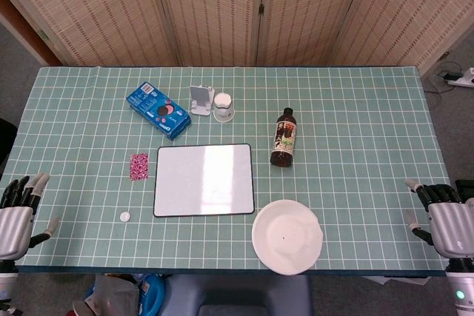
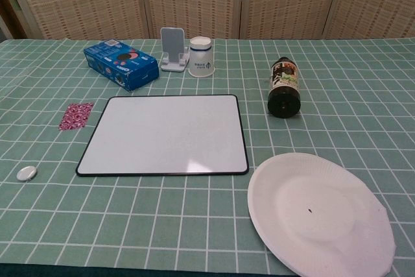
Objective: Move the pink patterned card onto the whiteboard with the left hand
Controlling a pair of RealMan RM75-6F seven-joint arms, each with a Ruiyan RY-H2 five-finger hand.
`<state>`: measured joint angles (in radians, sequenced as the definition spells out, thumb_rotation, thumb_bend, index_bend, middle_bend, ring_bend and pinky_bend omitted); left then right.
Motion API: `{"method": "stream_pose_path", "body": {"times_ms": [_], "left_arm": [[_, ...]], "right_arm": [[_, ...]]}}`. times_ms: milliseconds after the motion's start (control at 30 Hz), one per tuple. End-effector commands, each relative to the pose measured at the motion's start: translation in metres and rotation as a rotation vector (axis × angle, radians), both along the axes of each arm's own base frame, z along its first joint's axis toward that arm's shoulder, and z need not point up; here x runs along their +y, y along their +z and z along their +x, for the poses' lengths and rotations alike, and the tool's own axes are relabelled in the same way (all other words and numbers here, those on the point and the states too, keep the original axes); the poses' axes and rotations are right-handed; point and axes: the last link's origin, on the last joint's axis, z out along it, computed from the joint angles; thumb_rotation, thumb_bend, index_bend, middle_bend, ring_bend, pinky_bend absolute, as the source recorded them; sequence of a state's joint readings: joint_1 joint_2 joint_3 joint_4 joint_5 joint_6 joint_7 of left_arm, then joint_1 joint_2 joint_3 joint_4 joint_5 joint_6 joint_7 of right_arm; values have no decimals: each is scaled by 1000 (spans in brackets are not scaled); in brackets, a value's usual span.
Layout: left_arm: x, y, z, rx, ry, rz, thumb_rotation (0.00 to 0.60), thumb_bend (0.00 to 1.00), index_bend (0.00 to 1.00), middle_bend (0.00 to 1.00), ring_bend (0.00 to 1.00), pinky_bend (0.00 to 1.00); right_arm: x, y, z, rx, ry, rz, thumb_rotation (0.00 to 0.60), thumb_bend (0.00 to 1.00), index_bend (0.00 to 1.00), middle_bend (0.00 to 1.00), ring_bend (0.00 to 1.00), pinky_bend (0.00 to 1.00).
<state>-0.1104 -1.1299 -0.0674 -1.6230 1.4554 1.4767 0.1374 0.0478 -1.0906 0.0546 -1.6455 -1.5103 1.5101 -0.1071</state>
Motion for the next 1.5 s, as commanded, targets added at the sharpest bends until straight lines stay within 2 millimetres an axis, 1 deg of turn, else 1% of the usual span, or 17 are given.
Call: {"method": "stream_pose_path", "body": {"times_ms": [33,267,533,600,700,733,833,867,1067,1100,1167,1267,1367,1467,1500], "left_arm": [[0,0,0,-1,-4,3,600,319,0,3,25,0],[1,3,1,-6,-17,10,600,319,0,3,25,0],[6,4,4,-16,-55,7,600,319,0,3,28,0],[9,5,5,-27,-64,0,600,319,0,13,46,8],[16,8,8,-21,-90,-2,600,319,0,63,112,74],[18,8,9,-18,-100,-2,600,319,0,93,141,91],[29,10,14,-28,-138,-18,600,319,5,207,251,9],[36,11,16,-32,-155,-24,600,319,16,241,293,0],[70,10,29,-47,-229,-106,600,323,88,491,584,0],[78,8,31,-46,-244,-128,600,332,90,512,608,0],[90,5,34,-42,-262,-167,600,383,95,578,684,0],[110,-2,42,-22,-286,-229,600,459,110,711,807,0],[126,-9,50,-17,-298,-280,600,530,137,852,934,0],[138,-16,56,-12,-294,-332,600,597,157,913,987,0],[143,-20,58,0,-290,-355,600,611,159,919,991,0]], "right_arm": [[0,1,0,1,3,-3,600,367,222,344,283,216],[2,1,1,-4,12,-9,600,366,223,344,285,219],[3,7,5,-7,35,-38,600,366,223,344,285,219],[3,9,8,-11,44,-43,600,366,223,344,285,219],[2,9,10,-6,55,-40,600,366,223,344,285,219],[2,9,11,-6,58,-38,600,366,223,344,285,219],[1,9,12,-4,61,-30,600,367,223,344,285,219],[0,10,13,-3,61,-26,600,366,223,344,285,219],[-1,11,17,-6,69,-12,600,366,223,344,285,219],[-2,11,18,-2,72,-12,600,366,223,344,285,219],[-2,12,19,2,75,-11,600,366,223,344,285,219],[-3,13,22,8,81,-8,600,367,223,344,285,219],[-3,12,24,13,82,-1,600,367,223,344,285,219],[-5,11,26,13,84,5,600,366,223,344,285,219],[-5,11,27,12,86,8,600,366,223,344,285,219]]}}
